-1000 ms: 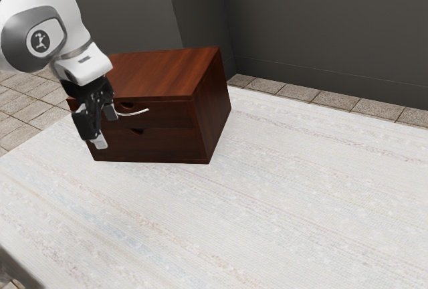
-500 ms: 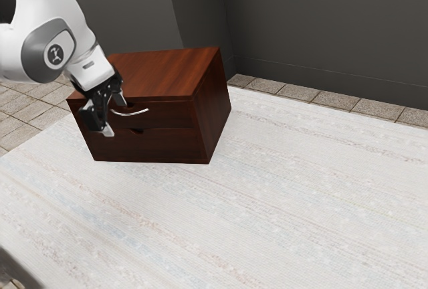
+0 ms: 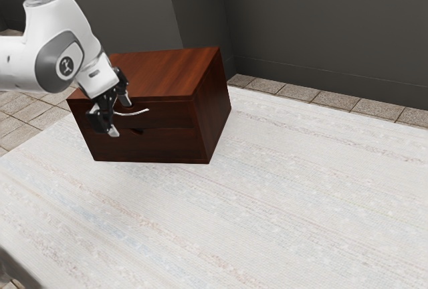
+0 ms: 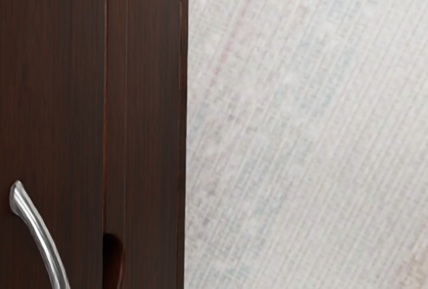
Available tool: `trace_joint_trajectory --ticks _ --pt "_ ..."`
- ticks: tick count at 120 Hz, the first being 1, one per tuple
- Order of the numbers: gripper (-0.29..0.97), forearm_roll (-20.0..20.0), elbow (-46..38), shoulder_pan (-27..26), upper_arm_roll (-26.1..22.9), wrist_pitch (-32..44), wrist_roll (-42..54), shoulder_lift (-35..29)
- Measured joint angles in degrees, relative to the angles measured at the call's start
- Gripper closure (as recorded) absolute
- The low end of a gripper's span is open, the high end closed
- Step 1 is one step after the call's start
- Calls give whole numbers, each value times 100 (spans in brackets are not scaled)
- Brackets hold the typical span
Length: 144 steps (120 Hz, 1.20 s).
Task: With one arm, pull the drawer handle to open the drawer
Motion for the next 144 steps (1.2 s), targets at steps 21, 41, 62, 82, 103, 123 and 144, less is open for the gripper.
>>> trace_joint_trajectory --ticks 21,41,62,82,103,123,144 --pt "0 11 -69 57 43 44 -19 3" --pt "0 18 -90 83 122 63 -45 8" --pt "0 9 -52 133 129 163 -55 135" --pt "0 6 -23 123 130 228 -50 246" --pt "0 4 41 141 130 259 -46 267" --pt "0 -1 119 183 130 324 -44 326" --pt "2 -3 138 188 130 369 -42 365"
